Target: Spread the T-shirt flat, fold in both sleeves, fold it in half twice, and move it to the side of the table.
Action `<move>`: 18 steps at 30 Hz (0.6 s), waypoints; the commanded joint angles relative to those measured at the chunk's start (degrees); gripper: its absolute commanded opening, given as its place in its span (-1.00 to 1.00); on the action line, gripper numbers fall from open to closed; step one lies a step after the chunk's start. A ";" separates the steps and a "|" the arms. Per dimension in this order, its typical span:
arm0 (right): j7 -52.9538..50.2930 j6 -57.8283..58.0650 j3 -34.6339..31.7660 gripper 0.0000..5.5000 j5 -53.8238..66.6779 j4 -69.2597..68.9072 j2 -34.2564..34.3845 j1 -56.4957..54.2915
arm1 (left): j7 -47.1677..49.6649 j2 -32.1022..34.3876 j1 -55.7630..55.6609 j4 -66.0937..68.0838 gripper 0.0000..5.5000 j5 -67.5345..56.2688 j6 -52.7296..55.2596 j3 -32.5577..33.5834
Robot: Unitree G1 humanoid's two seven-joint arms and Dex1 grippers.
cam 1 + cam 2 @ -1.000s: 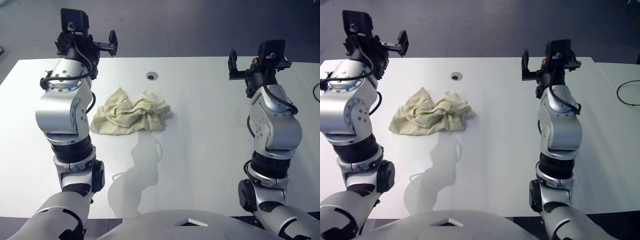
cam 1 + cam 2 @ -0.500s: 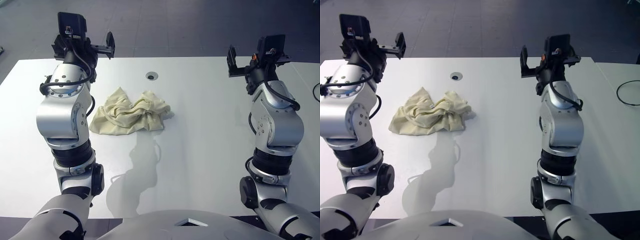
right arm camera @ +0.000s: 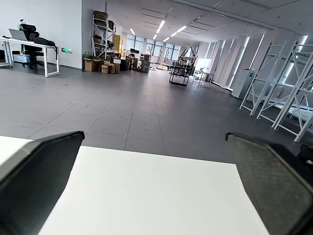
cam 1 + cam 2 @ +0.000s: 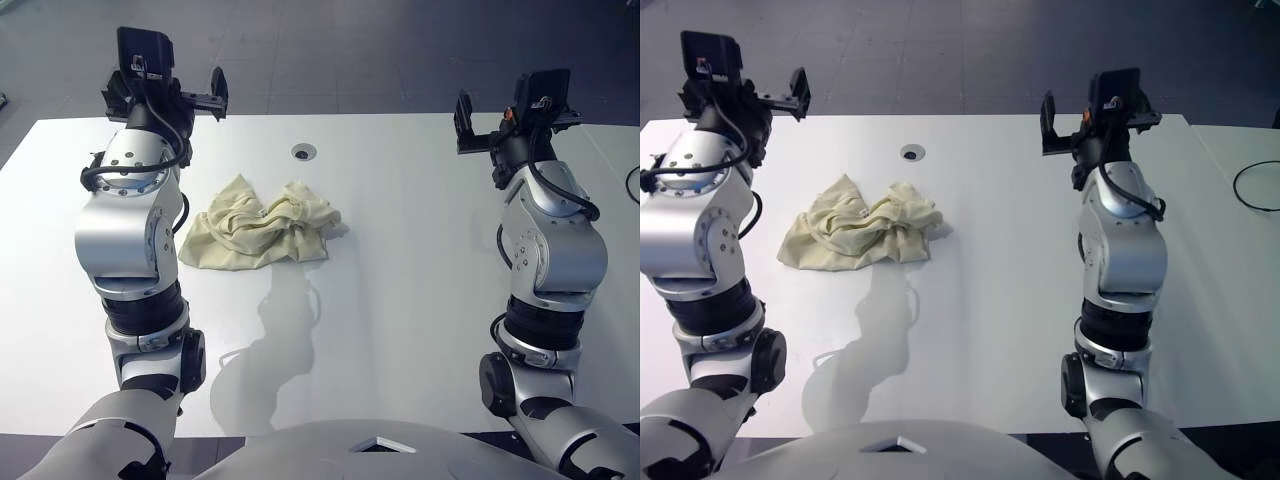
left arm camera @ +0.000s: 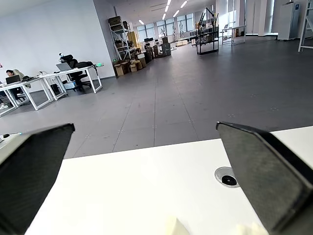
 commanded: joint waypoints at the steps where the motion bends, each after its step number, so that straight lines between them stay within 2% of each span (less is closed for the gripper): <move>1: 0.37 0.41 0.33 0.96 -0.12 0.23 -0.81 -1.46 | 0.02 0.50 0.53 -0.36 0.96 0.72 0.87 -0.31; 12: -0.04 0.29 0.31 0.96 -0.16 0.28 -0.58 -1.34 | -1.07 2.80 2.32 1.86 0.96 1.33 -0.18 -1.73; 14: -0.09 0.32 0.34 0.96 -0.16 0.16 -0.51 -1.29 | -2.64 5.42 5.40 4.42 0.96 2.54 -1.50 -4.63; 18: -0.11 0.59 0.34 0.96 -0.10 -0.30 -0.46 -1.11 | -6.55 12.02 14.00 15.36 0.96 8.32 -9.23 -15.23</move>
